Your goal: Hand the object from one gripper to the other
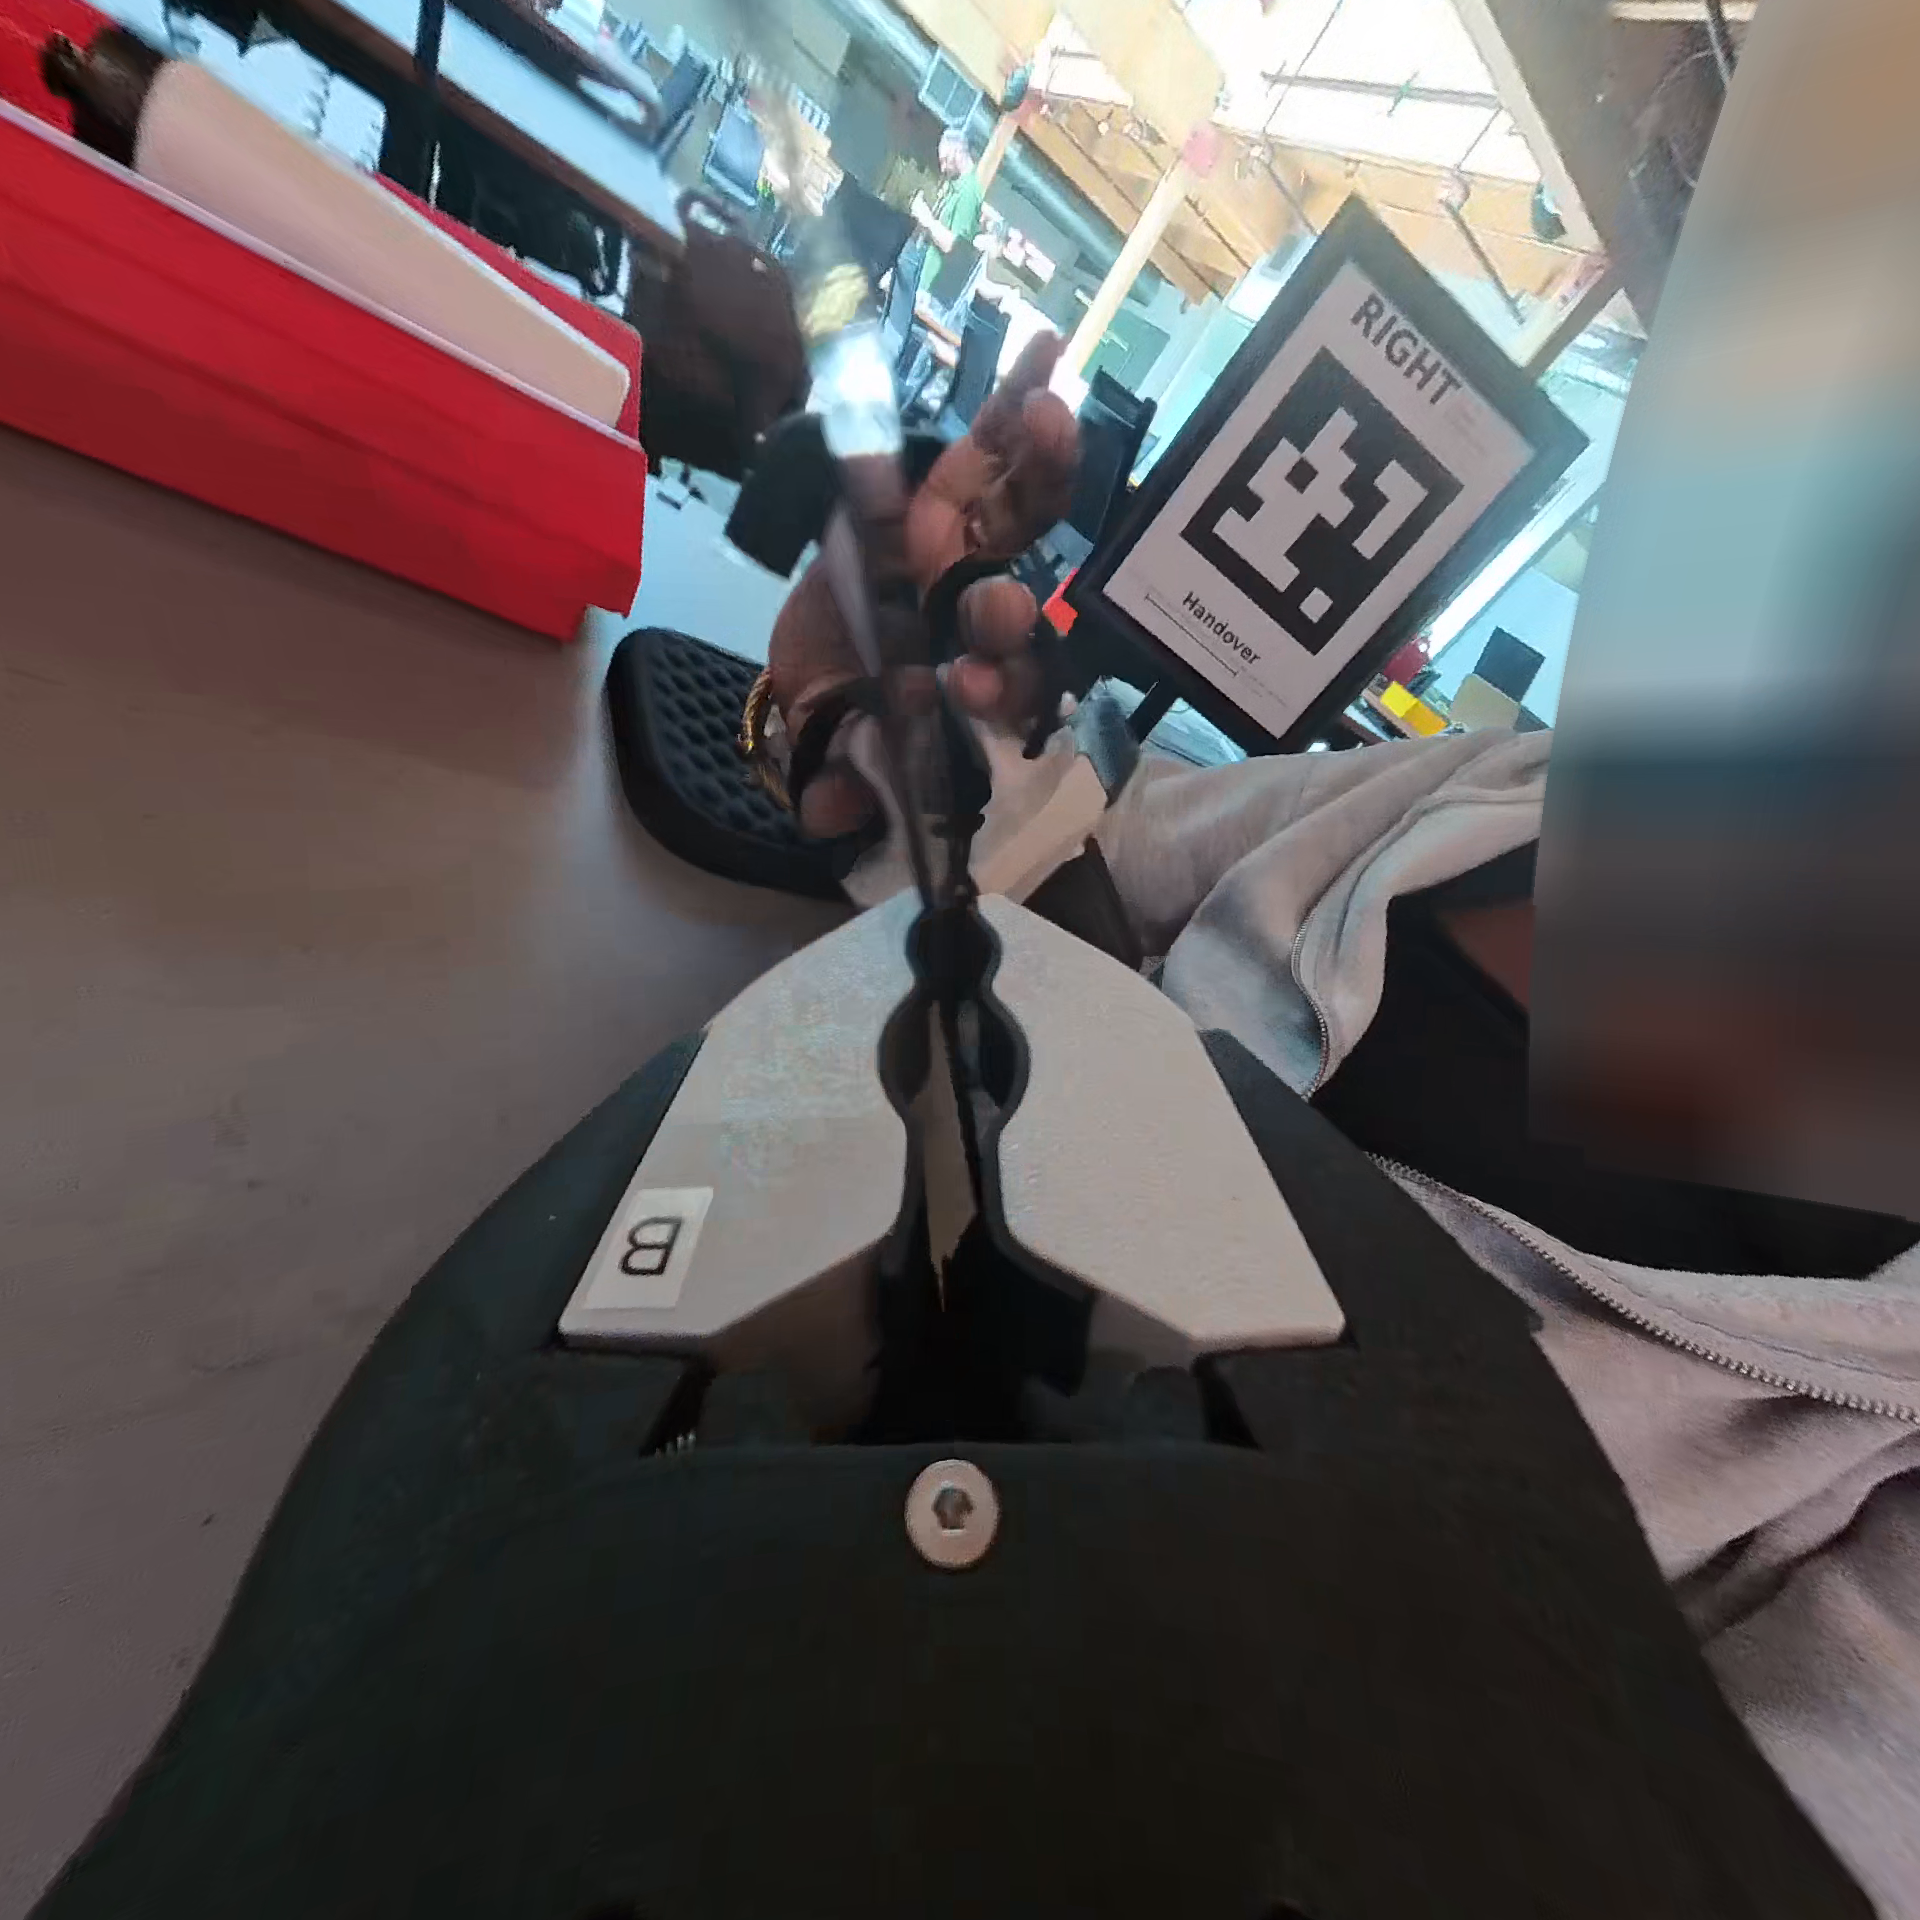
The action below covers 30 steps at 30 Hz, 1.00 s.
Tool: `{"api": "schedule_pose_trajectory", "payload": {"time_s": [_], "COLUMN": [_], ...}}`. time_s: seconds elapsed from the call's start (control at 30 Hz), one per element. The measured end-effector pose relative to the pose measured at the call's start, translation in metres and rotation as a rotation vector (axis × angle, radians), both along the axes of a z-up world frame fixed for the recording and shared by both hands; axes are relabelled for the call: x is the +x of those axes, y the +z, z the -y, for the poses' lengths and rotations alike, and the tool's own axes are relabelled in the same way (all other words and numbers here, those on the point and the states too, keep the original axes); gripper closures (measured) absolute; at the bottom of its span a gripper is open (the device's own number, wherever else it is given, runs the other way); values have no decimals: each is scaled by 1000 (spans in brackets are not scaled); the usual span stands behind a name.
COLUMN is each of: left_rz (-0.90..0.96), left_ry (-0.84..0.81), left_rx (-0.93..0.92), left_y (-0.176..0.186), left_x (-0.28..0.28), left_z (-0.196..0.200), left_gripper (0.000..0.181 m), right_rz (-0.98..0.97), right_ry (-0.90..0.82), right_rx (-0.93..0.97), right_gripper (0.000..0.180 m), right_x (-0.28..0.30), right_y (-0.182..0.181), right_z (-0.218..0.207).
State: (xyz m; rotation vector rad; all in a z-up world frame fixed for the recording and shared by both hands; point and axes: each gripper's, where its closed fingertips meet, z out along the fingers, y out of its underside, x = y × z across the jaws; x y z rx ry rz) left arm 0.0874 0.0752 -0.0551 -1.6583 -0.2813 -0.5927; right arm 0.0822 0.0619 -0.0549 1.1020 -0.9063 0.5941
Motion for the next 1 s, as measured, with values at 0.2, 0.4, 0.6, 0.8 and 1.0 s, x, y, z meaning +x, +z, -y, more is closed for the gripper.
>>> {"api": "schedule_pose_trajectory", "payload": {"time_s": [0.2,0.4,0.6,0.8,1.0], "left_rz": [-249,-407,-413,-428,-302], "left_ry": [209,361,306,285,366], "left_rx": [256,363,276,205,391], "left_y": [44,61,44,32,63], "left_x": [-21,-33,-28,-26,-34], "left_z": [14,23,4,-6,20], "left_gripper": [179,179,179,178,148], "right_rz": [588,1758,2166,2215,1680], "right_ry": [209,703,630,603,546], "right_rx": [-388,-530,-336,-270,-364], "right_gripper": [137,127,135,179,178], "right_x": [-15,-33,-27,-18,-29], "right_y": [50,59,24,12,34], "right_z": [-23,-26,-2,7,-14]}}
